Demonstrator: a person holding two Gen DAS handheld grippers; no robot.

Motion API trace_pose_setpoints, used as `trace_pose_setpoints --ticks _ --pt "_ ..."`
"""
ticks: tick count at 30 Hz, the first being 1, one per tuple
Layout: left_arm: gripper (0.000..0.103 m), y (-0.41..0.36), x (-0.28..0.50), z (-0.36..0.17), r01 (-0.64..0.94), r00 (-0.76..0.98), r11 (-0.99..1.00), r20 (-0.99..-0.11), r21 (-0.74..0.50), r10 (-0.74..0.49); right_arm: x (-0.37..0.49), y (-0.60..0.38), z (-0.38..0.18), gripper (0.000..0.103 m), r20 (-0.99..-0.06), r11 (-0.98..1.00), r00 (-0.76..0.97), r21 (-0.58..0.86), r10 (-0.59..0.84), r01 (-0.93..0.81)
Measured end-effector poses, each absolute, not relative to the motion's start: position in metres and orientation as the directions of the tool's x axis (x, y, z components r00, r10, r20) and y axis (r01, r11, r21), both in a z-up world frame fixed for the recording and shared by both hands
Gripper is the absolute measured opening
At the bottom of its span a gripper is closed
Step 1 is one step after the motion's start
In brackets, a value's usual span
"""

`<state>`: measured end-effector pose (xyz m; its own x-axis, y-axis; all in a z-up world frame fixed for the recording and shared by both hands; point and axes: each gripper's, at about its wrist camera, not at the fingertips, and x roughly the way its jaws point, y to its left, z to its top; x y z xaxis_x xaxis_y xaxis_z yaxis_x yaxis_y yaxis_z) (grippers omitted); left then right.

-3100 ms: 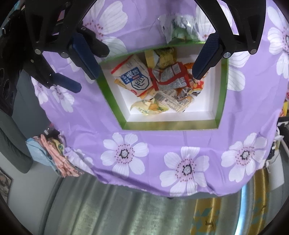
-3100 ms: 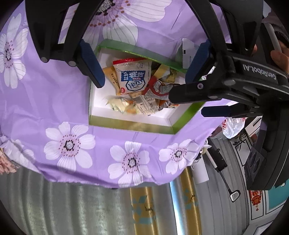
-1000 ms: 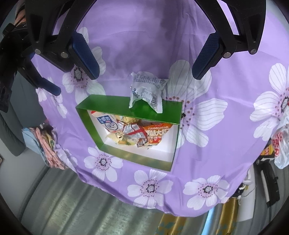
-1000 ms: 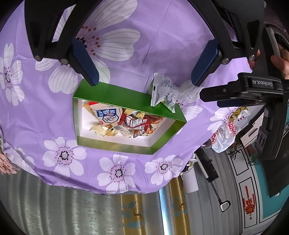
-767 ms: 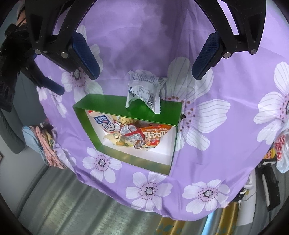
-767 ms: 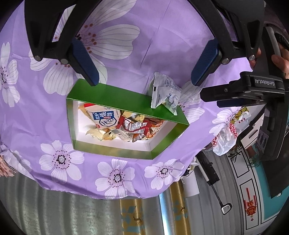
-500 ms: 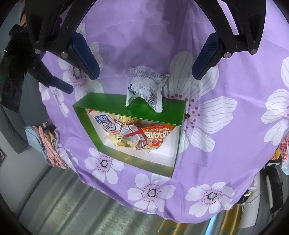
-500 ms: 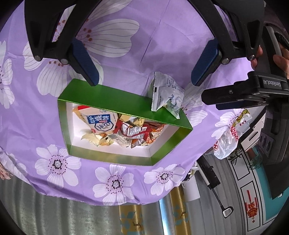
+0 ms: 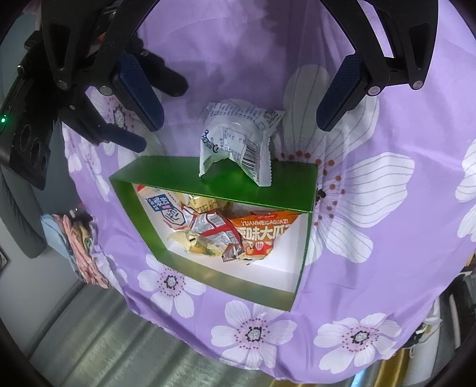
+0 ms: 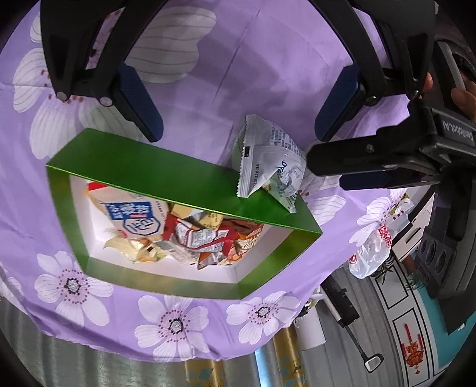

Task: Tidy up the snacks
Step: 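Move the right gripper down to the white milk bag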

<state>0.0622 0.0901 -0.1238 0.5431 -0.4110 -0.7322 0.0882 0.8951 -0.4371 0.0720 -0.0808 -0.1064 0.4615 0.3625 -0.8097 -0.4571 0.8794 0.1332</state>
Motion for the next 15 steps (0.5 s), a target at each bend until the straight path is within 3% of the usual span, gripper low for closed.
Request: trace_pose_setpoints --ticks 15 --pt "0.102 0.077 0.084 -0.136 0.141 0.499 0.902 -0.757 -0.409 -0.421 0.089 -0.063 -0.127 0.101 -0.816 0.854 0.421 0.16 0.396 -0.494"
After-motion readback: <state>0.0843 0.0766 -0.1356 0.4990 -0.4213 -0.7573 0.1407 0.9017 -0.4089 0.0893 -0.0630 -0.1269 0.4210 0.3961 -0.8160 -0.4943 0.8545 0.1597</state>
